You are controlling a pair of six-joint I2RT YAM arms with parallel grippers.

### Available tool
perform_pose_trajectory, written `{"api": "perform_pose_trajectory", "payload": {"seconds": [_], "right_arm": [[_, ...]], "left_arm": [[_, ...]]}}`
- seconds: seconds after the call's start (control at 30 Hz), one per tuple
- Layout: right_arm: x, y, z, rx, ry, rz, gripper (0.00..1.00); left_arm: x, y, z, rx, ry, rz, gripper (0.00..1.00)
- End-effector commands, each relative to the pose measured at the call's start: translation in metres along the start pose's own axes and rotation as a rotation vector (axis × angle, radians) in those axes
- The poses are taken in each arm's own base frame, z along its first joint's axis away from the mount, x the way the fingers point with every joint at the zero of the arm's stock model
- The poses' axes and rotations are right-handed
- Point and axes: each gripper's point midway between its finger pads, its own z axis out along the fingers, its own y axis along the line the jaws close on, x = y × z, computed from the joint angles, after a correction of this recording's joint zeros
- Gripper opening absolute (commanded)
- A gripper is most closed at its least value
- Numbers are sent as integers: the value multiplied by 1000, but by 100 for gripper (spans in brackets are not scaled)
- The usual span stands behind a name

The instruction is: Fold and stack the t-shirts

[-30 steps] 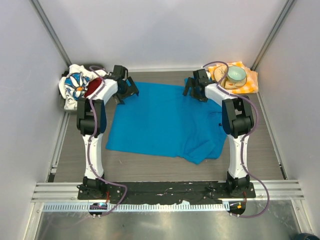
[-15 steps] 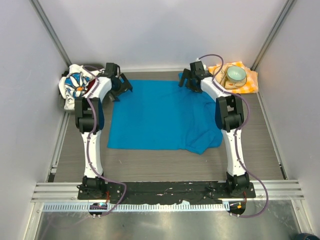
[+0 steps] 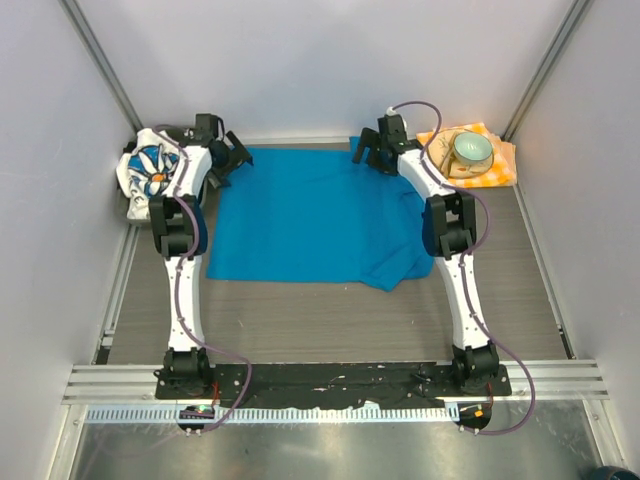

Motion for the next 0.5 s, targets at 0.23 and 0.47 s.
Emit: {"api": "perform_pose_trajectory", "payload": {"seconds": [0.23,0.47], "right_arm": [[-39,5,-178,37,-126,-105,100],[36,-41,-273,157,-69,-109,95]], "left_arm": [[-8,-41,-153,176,-102,-18,100],[42,4,-212,119,-133,-55,100]]}}
